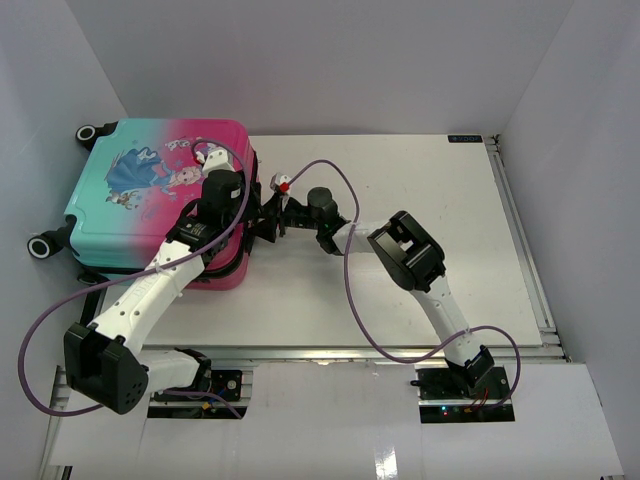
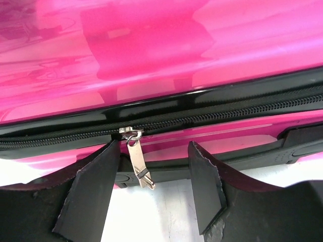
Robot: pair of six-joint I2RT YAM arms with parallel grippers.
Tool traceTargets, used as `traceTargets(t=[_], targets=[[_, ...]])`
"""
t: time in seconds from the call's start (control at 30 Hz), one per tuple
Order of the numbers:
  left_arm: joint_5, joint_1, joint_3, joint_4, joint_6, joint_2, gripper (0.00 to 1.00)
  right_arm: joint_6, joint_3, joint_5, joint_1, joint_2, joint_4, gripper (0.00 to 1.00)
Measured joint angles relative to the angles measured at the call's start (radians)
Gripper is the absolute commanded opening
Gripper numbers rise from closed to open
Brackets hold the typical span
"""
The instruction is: Pack the luggage
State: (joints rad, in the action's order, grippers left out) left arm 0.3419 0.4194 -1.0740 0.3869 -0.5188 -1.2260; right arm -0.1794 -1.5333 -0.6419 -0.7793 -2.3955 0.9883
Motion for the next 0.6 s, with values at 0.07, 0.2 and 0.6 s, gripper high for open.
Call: traceTargets(t=[0.07,0.2,0.6], targets=[[0.0,0.0,0.0,0.0,0.001,0.001,0.58,-0.007,-0.024,-0.02,0.003,-0.014,-0.01,0.59],[0.002,-0.001,0.0,0.001,0.003,0.003,0.57,-0.021,-0.108,-0.083,0.014,-0.059,-0.042,0.4],[0.054,-0.005,0.021,-0.006,-0.01,0.033,0.5,-0.023,-0.147,0.044,0.037,-0.077,-0.077,0.08]])
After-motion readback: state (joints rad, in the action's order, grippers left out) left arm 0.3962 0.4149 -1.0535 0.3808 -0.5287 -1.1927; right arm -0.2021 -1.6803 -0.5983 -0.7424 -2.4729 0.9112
